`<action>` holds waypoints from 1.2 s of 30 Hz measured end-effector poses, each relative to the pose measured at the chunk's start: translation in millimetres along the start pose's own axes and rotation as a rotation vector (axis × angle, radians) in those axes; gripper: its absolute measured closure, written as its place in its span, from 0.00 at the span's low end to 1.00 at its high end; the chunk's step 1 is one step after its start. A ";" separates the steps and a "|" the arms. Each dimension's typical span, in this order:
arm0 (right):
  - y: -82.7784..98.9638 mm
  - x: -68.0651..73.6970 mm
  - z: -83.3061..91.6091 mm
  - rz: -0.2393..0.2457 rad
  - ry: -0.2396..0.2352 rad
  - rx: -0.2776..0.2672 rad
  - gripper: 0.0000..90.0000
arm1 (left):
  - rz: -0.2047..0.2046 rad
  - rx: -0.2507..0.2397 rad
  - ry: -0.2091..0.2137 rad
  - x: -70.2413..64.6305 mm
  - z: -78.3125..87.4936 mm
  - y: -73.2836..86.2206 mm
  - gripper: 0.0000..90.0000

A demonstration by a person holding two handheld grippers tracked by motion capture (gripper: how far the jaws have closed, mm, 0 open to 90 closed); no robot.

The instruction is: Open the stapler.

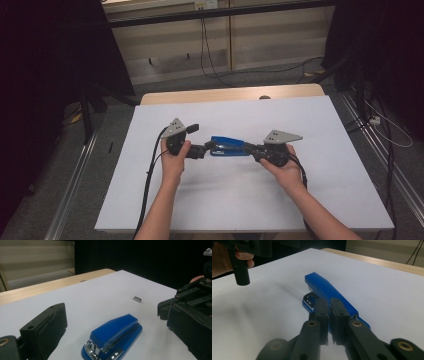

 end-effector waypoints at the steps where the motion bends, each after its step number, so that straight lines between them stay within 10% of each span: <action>1: -1.0 0.3 -2.2 0.008 -0.002 0.005 0.99 | 0.005 -0.003 0.000 1.7 -2.3 -0.4 0.03; 36: -1.4 18.9 -86.9 0.209 -0.004 0.225 1.00 | -0.002 0.120 -0.040 23.0 -16.0 11.3 0.04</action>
Point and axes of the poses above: each handheld gripper's, and its own axes: z roughly backward along the jaws, y roughly out of its underside, x roughly to its left, the point moved 3 cm from there along -z, roughly forward along the jaws, and after that the axes turned 8 degrees about -z, right-handed, at the moved point
